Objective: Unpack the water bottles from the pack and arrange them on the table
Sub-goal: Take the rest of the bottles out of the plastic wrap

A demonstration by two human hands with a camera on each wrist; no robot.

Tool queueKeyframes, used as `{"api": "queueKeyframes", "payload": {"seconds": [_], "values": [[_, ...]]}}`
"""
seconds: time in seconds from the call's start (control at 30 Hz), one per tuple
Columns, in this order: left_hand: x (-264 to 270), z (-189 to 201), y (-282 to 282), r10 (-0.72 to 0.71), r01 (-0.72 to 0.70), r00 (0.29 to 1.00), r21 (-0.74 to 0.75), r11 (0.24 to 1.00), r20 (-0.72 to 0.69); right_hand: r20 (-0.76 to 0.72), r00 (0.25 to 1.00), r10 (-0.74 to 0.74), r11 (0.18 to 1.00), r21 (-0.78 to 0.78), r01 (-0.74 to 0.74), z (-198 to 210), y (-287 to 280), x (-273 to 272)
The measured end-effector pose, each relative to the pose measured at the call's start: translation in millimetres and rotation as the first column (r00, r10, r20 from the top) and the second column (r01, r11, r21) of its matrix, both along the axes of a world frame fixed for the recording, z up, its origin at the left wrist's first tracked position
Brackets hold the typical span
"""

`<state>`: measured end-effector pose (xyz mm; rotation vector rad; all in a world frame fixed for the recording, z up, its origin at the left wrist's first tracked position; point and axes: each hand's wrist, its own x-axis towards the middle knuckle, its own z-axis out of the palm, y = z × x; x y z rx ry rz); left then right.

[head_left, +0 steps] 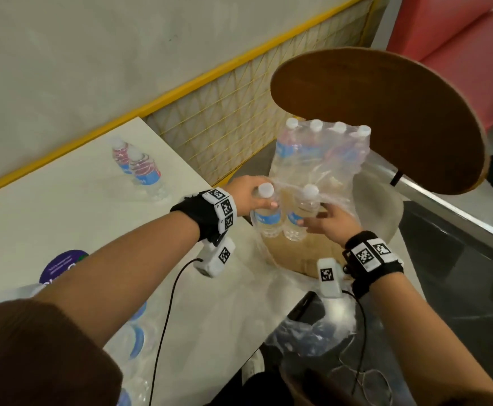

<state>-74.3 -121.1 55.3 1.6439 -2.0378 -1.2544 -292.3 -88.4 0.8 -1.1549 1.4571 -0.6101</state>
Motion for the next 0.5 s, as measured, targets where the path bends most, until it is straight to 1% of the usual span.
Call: {"api": "queueKeyframes", "payload": {"seconds": [0.07, 0.13, 0.2, 0.23, 0.33, 0.4, 0.43, 0.5], "values": [[9, 6, 2, -0.017, 0.017, 1.0, 0.004, 1.0, -0.016, 0.055, 0.996, 0.068, 0.998, 0.004, -0.069, 7, 4, 1], [16, 10, 6, -0.002, 0.004, 0.999, 0.035, 0.999, -0.038, 0.057, 0.977, 0.207, 0.978, 0.0, -0.207, 14, 11, 6], [23, 12, 11, 0.028, -0.021, 0.997, 0.099, 0.995, -0.072, 0.048, 0.946, 0.321, 0.947, -0.004, -0.321, 21, 21, 16], [25, 13, 14, 0.03, -0.02, 0.996, 0.121, 0.992, -0.08, 0.022, 0.926, 0.377, 0.926, -0.014, -0.377, 23, 26, 21], [39, 23, 22, -0.002, 0.018, 0.994, 0.137, 0.99, -0.114, -0.127, 0.839, 0.529, 0.838, -0.077, -0.54, 29, 35, 32], [53, 34, 29, -0.001, 0.023, 0.988, 0.145, 0.989, -0.155, -0.2, 0.799, 0.568, 0.797, -0.111, -0.594, 36, 40, 36], [61, 41, 32, 0.007, 0.02, 0.985, 0.156, 0.988, -0.173, -0.216, 0.791, 0.572, 0.787, -0.128, -0.603, 40, 42, 38], [76, 52, 36, 0.039, -0.001, 0.978, 0.181, 0.983, -0.203, -0.176, 0.784, 0.595, 0.772, -0.147, -0.618, 49, 50, 43]]}}
